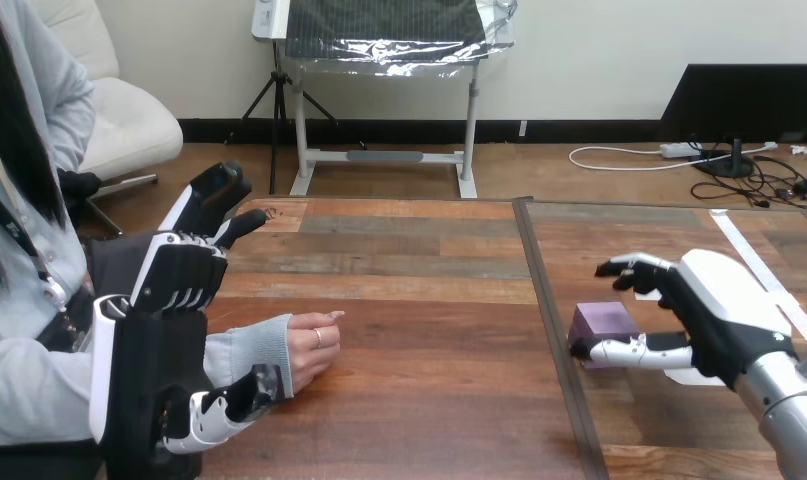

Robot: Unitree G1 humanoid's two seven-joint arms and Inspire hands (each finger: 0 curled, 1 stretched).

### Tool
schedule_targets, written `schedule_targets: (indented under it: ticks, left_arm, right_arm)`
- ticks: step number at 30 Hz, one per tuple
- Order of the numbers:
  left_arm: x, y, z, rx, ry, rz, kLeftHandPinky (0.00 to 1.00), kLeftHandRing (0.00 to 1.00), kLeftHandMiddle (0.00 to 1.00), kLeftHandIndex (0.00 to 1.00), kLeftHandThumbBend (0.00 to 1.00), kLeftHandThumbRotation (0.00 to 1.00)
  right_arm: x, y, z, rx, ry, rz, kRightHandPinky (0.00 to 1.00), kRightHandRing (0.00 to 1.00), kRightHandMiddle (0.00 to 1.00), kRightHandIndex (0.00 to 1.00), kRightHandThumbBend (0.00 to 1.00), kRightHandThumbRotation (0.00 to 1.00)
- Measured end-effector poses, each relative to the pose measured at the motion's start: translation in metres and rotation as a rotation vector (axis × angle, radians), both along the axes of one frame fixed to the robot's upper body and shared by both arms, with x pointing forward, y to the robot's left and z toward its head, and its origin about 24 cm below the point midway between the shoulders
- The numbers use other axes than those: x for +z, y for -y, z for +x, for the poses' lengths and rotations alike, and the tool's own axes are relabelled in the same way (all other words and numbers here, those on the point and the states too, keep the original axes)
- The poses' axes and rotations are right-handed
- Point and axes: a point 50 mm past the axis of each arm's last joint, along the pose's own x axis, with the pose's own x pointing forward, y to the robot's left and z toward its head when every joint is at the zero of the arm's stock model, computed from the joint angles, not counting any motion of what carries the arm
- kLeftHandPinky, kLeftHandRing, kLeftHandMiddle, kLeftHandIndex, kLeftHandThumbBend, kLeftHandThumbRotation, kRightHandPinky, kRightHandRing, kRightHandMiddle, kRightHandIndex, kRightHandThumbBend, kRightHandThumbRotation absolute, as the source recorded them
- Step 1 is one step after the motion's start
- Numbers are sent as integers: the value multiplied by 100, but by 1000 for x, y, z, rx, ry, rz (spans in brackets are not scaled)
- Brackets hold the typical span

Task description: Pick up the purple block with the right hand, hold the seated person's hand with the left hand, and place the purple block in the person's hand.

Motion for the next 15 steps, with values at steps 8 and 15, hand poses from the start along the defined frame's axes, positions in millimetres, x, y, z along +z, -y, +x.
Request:
schedule_targets:
  ticks: [8, 15]
  left_arm:
    - [-1, 0, 0, 4, -2, -3, 80, 89, 90, 87, 100, 67]
    - [-2, 2, -1, 11, 0, -10, 80, 89, 89, 86, 100, 67]
  right_arm:
    - [5, 1, 1, -3, 45, 15, 66, 77, 75, 80, 94, 61]
    - [7, 2, 1, 2, 64, 22, 67, 78, 76, 80, 95, 61]
